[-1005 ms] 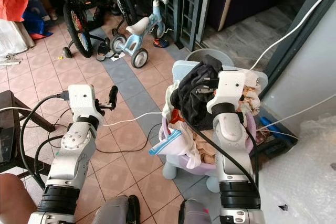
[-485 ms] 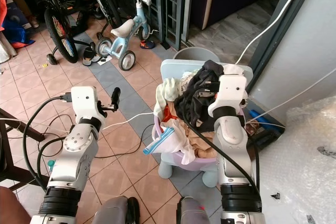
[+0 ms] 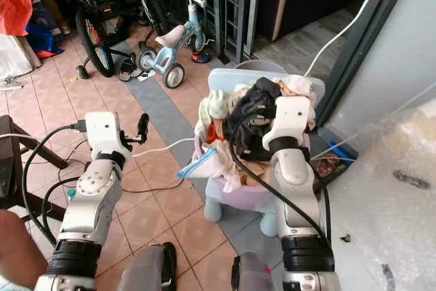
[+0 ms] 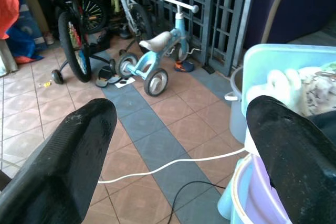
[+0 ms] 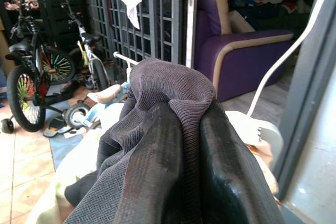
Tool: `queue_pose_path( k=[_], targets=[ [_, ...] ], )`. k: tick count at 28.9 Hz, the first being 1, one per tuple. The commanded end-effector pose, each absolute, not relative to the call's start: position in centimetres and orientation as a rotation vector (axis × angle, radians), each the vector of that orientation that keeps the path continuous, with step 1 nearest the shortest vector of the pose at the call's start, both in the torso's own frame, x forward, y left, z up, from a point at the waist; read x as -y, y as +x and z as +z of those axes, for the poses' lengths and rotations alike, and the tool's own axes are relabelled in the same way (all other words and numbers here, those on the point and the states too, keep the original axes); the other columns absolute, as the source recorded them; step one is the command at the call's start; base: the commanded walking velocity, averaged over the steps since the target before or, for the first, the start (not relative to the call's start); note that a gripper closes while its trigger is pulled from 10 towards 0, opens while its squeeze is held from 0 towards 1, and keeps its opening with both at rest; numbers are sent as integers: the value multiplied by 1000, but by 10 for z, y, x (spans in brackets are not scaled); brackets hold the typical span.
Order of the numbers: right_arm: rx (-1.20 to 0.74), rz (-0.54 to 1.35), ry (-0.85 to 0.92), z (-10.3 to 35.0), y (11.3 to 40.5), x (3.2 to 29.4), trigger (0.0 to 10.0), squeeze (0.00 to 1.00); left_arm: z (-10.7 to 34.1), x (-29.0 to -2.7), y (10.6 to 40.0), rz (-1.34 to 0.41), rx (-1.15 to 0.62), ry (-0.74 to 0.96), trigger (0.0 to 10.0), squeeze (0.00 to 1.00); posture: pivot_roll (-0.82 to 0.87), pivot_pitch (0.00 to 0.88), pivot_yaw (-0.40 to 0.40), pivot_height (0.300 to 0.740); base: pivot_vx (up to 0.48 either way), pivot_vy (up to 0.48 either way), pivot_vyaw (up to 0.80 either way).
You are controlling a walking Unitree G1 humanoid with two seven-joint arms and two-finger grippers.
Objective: Clothes washing
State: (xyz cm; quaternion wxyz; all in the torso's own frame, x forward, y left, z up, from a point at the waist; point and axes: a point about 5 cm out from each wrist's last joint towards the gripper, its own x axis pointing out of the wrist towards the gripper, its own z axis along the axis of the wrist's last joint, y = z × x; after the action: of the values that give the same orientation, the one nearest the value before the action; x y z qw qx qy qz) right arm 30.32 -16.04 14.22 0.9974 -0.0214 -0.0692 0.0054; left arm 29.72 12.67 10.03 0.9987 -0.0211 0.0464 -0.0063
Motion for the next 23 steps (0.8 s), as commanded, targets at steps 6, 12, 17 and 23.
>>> queue_pose_path(
  k=[6, 12, 17, 23],
  targets=[
    [156, 3, -42, 146, 305, 159, 10000, 0, 103, -131, 299, -2, -80, -26, 10000, 0, -45, 77, 63, 740, -253, -277, 0],
    [153, -3, -39, 146, 306, 160, 10000, 0, 104, -129, 299, -9, -69, -41, 10000, 0, -45, 79, 61, 740, 0, -91, 0],
    [153, -7, -37, 147, 306, 161, 10000, 0, 104, -130, 299, -9, -67, -43, 10000, 0, -46, 81, 60, 740, 0, 0, -795],
    [230, -43, -89, 166, 313, 171, 10000, 0, 104, -129, 298, -33, -85, -94, 10000, 0, -48, 80, 63, 740, 0, 0, -800]
  ],
)
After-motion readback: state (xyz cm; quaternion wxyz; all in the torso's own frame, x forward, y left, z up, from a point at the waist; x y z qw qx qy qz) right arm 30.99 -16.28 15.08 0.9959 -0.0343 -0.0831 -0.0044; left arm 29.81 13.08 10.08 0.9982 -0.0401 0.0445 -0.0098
